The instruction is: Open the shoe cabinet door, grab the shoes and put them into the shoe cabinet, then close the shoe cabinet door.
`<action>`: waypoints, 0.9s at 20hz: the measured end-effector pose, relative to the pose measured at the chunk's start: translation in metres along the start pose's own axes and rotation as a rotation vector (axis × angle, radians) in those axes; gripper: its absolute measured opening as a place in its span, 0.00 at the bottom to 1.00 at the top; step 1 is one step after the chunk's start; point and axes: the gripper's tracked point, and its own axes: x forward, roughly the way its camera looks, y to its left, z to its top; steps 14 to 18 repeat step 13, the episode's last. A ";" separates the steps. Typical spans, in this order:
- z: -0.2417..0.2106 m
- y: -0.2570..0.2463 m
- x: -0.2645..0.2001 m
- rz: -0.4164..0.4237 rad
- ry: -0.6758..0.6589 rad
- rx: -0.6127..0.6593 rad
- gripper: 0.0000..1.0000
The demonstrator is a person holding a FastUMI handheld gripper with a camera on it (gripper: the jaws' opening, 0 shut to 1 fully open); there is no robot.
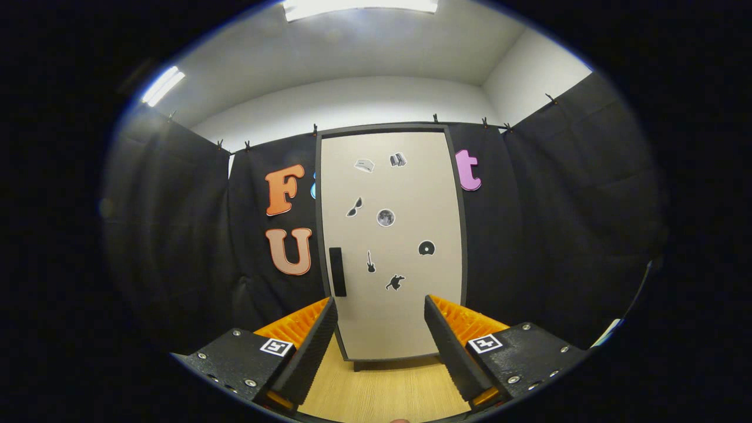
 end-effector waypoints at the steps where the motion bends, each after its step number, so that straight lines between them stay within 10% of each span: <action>1: 0.000 0.000 -0.002 -0.002 -0.001 0.001 0.93; 18: 0.001 0.003 -0.001 0.004 -0.006 0.001 0.93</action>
